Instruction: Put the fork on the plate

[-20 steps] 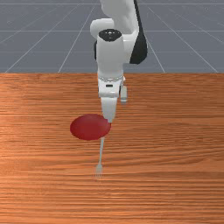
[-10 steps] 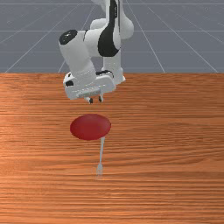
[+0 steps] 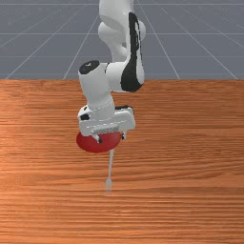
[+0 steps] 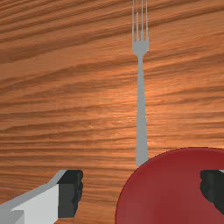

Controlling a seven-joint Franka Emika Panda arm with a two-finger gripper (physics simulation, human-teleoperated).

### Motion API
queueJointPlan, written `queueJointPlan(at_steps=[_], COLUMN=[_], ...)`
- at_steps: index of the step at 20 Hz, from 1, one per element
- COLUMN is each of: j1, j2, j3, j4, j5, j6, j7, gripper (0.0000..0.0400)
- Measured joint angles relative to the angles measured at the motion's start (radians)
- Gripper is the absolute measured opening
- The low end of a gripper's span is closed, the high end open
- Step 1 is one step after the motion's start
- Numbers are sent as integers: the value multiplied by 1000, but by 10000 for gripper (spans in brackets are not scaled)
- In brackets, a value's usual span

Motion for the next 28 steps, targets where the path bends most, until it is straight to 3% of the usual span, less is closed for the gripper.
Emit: queueJointPlan(at_steps=[8, 9, 11, 12, 14, 15, 19, 21, 23, 28], j1=[-27, -15, 10, 30, 56, 60, 67, 73, 82, 88], j2=[225, 241, 265, 278, 293, 296, 299, 303, 305, 274], j3=[16, -1, -41, -65, -89, -94, -94, -89, -87, -92], j4=[215, 233, 263, 283, 306, 311, 317, 333, 374, 429], j5=[16, -2, -42, -71, -108, -117, -129, -129, -125, -125], j6=[-13, -19, -40, -55, -76, -75, -76, -69, -72, -111], j7=[6, 36, 106, 142, 182, 191, 205, 209, 229, 255], gripper=[400, 356, 222, 190, 187, 160, 211, 104, 38, 3])
